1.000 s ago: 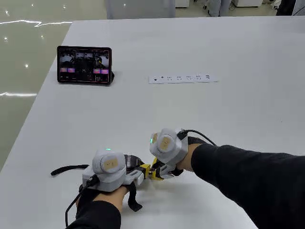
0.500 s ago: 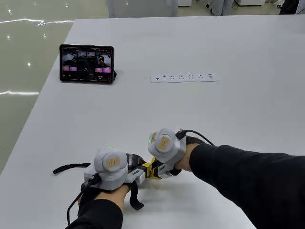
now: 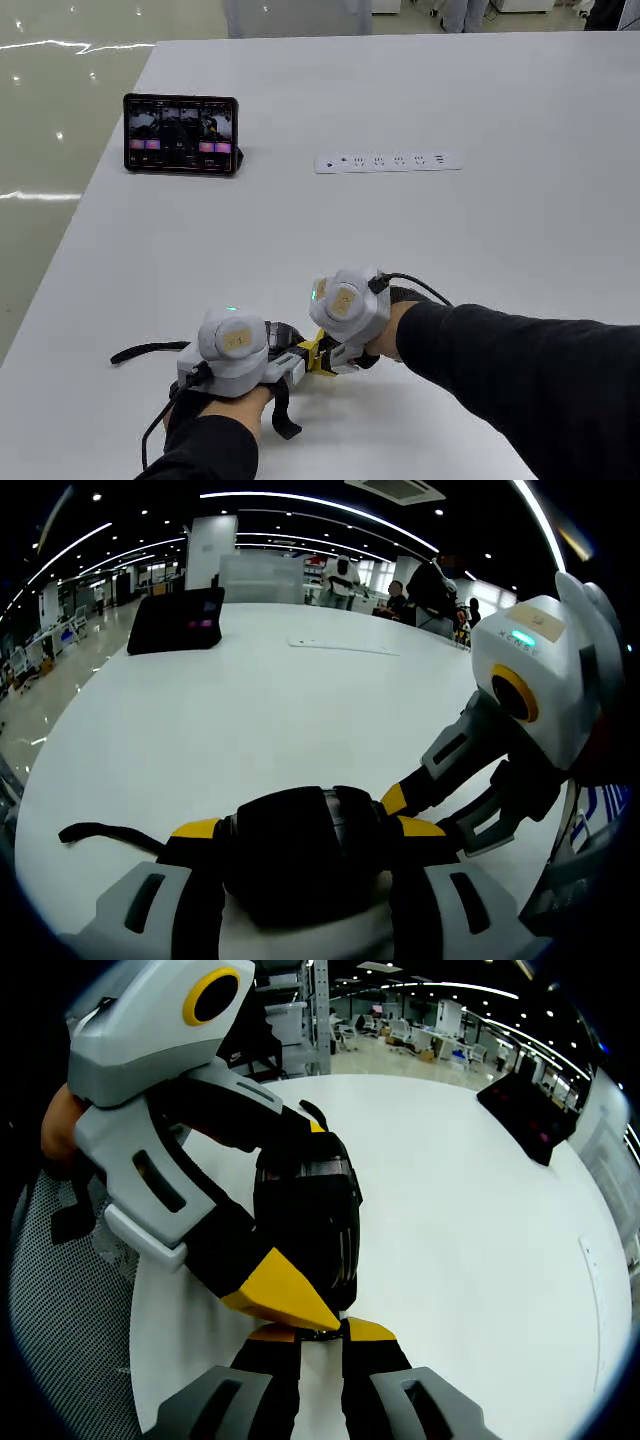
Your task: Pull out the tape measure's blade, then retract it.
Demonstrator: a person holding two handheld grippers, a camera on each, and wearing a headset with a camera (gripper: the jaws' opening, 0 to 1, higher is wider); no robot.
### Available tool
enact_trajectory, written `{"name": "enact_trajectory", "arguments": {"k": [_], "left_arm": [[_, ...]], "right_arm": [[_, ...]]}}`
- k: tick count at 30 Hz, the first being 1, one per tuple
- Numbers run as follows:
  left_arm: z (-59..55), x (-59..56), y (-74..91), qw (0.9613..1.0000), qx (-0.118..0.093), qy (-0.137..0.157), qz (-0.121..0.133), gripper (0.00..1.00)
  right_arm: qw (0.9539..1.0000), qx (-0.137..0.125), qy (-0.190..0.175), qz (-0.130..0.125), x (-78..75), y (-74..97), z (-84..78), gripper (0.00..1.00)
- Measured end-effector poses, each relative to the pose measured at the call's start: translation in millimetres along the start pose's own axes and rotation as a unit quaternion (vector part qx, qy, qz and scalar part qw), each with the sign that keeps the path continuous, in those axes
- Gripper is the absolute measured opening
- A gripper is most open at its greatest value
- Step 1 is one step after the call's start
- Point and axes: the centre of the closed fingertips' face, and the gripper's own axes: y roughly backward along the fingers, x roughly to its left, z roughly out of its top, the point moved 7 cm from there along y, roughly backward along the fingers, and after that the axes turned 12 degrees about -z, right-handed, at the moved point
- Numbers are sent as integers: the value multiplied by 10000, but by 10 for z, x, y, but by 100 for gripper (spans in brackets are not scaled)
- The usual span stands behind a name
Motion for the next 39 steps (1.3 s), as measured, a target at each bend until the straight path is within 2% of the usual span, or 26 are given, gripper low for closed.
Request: {"name": "enact_trajectory", "arguments": {"k": [6,22,26,30,32,36,39], "left_arm": [[0,-3,-1,10000,-7,-20,-12,64],[12,16,10,9997,8,115,-206,64],[66,13,36,9996,-73,108,-235,63],[126,11,61,9996,-113,-24,-273,64],[157,23,78,9994,-199,-19,-292,67],[160,21,85,9991,-194,-121,-348,73],[189,2,121,9984,-299,-60,-476,84]], "right_arm": [[9997,25,240,-59,20,-7,12,12],[9996,7,215,-157,24,32,14,12],[9996,-78,193,-171,16,79,37,12],[9996,-119,170,-187,26,122,47,12],[9995,-136,196,-212,28,149,45,12],[9992,-239,152,-280,23,220,55,11],[9990,-301,143,-309,35,263,43,11]]}}
